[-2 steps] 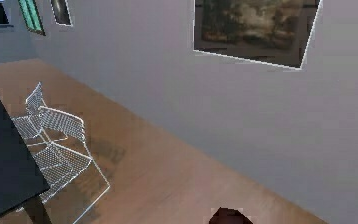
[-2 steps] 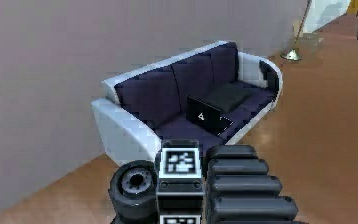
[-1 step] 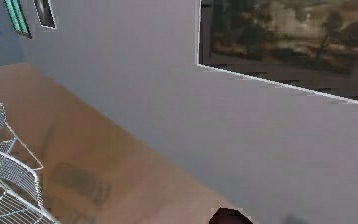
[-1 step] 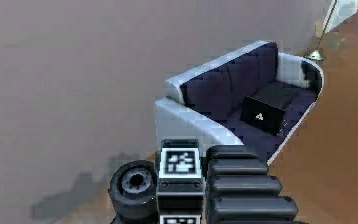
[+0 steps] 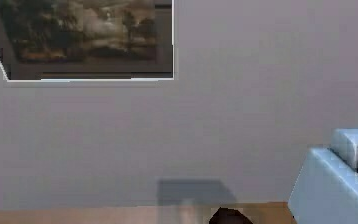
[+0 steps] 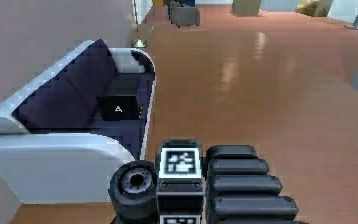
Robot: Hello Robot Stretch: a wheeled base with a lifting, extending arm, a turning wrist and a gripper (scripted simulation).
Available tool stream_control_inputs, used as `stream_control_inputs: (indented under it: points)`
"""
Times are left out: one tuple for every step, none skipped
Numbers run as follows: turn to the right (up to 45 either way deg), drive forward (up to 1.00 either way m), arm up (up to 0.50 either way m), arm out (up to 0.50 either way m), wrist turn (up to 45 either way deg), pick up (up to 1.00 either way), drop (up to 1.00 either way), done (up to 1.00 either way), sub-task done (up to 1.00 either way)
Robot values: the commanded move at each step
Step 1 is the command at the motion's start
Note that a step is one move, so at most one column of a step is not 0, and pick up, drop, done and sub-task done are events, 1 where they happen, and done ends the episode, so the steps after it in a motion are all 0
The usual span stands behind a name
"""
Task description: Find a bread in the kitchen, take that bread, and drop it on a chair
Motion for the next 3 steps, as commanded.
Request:
stream_control_inputs:
  points:
    - [45.0, 0.0, 0.0, 0.0, 0.0, 0.0, 0.0, 0.0, 0.0]
    - [33.0, 0.0, 0.0, 0.0, 0.0, 0.0, 0.0, 0.0, 0.0]
    - [-45.0, 0.0, 0.0, 0.0, 0.0, 0.0, 0.0, 0.0, 0.0]
